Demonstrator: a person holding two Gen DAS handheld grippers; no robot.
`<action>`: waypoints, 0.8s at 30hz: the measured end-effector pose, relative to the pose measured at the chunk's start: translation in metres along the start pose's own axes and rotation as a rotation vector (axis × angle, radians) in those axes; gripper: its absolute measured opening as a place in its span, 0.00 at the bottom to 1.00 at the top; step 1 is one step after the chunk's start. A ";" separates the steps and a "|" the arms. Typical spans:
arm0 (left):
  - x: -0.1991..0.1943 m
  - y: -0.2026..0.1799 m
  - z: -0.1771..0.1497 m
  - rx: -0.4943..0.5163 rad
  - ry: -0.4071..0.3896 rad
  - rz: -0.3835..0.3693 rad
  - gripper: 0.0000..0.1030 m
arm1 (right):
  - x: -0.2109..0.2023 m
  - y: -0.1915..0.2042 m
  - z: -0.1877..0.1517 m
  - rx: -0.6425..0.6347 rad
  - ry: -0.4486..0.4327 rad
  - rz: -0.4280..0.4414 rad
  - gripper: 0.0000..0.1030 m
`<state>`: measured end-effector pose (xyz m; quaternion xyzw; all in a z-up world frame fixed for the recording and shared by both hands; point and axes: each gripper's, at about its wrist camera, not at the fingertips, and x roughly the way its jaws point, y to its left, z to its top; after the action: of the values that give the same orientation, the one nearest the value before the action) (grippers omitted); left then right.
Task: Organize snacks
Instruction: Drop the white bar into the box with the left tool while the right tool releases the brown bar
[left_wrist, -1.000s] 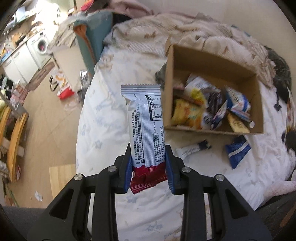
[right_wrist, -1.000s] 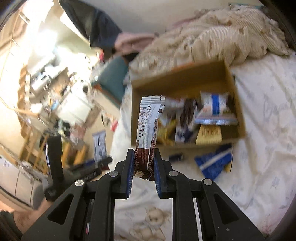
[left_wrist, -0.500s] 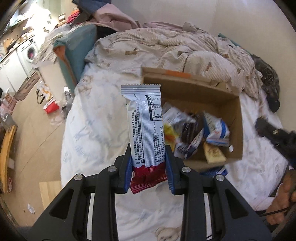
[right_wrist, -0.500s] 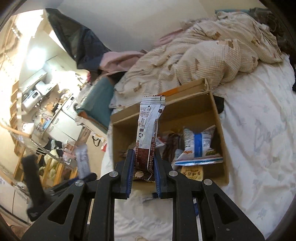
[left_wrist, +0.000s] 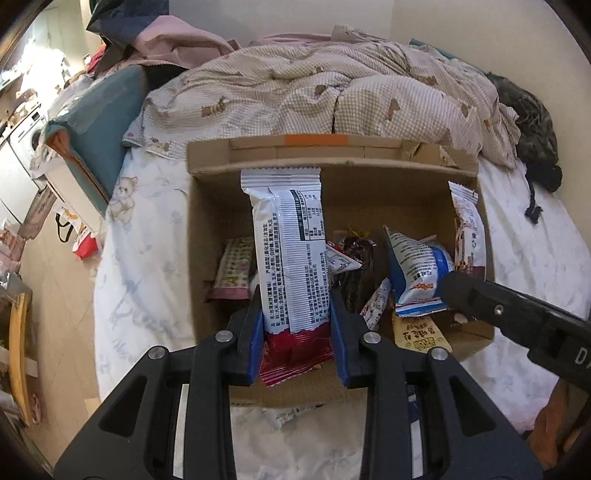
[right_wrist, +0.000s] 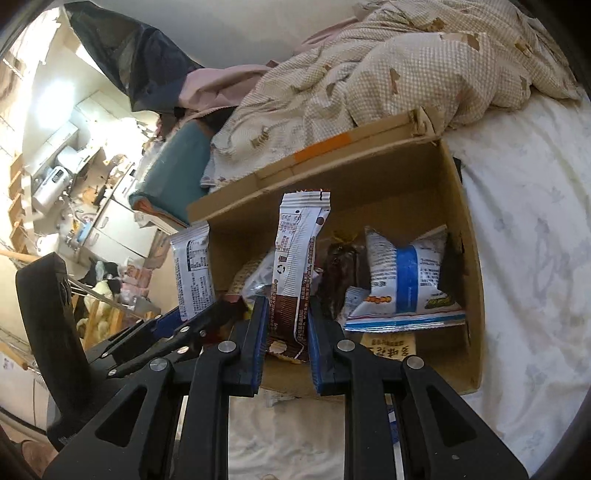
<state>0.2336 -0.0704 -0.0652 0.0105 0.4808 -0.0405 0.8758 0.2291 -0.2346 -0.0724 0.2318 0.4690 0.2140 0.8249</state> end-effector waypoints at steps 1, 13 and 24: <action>0.004 -0.001 0.000 -0.001 0.007 -0.001 0.26 | 0.003 -0.004 0.000 0.019 0.009 0.001 0.20; 0.022 0.014 -0.009 -0.073 0.047 -0.039 0.29 | 0.014 -0.026 -0.004 0.161 0.057 0.081 0.24; 0.003 0.023 -0.012 -0.105 0.013 -0.062 0.79 | 0.001 -0.026 -0.001 0.157 0.016 0.063 0.64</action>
<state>0.2271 -0.0465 -0.0741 -0.0501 0.4880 -0.0422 0.8704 0.2319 -0.2545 -0.0890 0.3085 0.4836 0.2041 0.7933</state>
